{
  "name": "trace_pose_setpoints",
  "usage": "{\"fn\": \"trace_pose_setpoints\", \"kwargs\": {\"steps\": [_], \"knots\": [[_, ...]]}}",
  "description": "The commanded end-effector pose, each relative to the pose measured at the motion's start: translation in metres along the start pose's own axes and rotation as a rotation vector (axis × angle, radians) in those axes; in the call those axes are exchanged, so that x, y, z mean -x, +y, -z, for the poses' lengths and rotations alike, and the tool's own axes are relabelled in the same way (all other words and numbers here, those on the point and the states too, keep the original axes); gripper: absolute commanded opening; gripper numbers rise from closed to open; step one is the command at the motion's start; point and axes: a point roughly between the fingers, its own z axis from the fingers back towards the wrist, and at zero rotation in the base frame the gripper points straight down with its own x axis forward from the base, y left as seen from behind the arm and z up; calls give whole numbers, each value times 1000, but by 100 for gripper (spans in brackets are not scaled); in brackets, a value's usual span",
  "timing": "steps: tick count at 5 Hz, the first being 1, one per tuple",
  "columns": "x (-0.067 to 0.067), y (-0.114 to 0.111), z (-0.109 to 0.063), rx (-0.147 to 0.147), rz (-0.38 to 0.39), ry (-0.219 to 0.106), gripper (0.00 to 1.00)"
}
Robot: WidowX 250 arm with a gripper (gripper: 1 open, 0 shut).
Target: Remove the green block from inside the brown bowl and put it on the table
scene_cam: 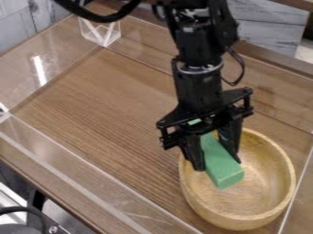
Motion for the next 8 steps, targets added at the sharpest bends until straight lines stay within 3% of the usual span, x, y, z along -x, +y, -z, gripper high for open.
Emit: {"fn": "trace_pose_setpoints", "kwargs": {"steps": [1,8], "knots": [[-2,-5,-15,57,-6,-13,0],[-8,1,-31,77,-76,25,0]]}}
